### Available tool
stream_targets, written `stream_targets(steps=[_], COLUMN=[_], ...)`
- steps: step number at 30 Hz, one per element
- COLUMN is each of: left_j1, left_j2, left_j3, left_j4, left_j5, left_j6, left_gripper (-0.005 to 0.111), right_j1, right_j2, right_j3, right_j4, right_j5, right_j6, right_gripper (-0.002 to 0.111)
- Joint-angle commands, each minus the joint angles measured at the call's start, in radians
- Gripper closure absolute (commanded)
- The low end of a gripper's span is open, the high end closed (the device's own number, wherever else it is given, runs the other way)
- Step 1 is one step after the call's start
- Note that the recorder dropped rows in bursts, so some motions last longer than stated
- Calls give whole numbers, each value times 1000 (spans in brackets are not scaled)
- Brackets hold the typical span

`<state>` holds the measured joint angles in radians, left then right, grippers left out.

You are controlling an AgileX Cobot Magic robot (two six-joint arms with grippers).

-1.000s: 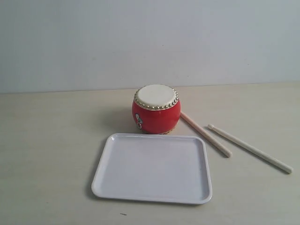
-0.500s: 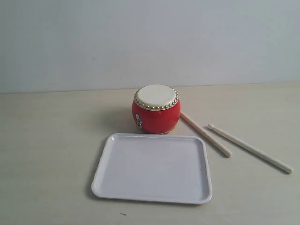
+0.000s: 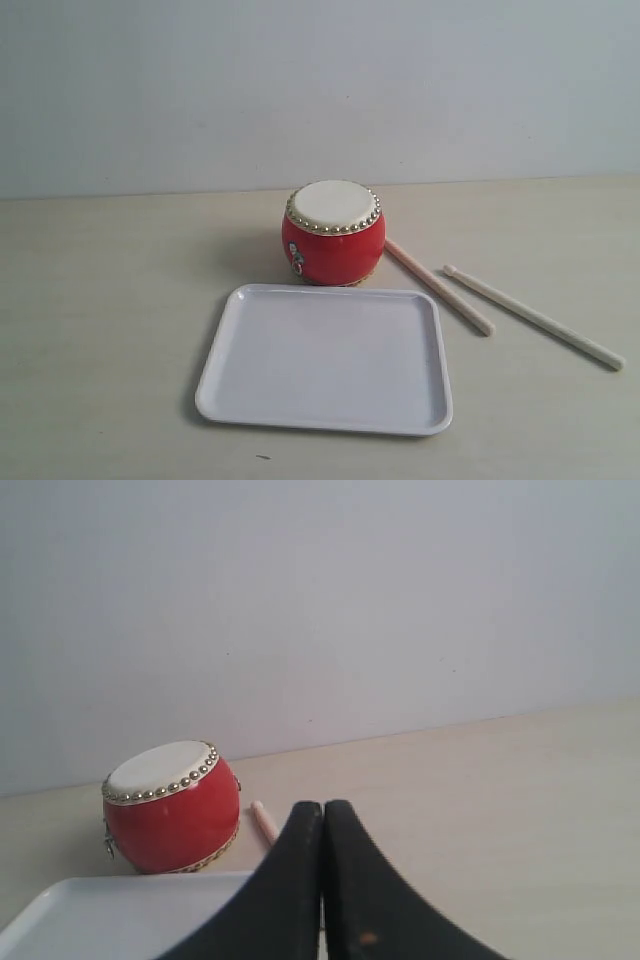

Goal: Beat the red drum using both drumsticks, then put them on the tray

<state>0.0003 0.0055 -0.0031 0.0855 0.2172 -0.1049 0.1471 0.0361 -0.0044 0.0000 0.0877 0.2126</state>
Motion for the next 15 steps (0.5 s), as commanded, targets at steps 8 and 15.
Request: stream_targets(steps=[8,15], left_j1=[3,3], left_j2=[-6,-6], left_j3=[3,3], left_j4=[1,1], left_j5=[-3,-3], left_j6=[-5,-5], left_gripper=[107,107], right_j1=[-4,-4], right_j2=[-1,-1], right_j3=[4,4], right_j4=[-47,-135], right_j5=[-14,-14], right_j6=[-39,-95], right_gripper=[108,108])
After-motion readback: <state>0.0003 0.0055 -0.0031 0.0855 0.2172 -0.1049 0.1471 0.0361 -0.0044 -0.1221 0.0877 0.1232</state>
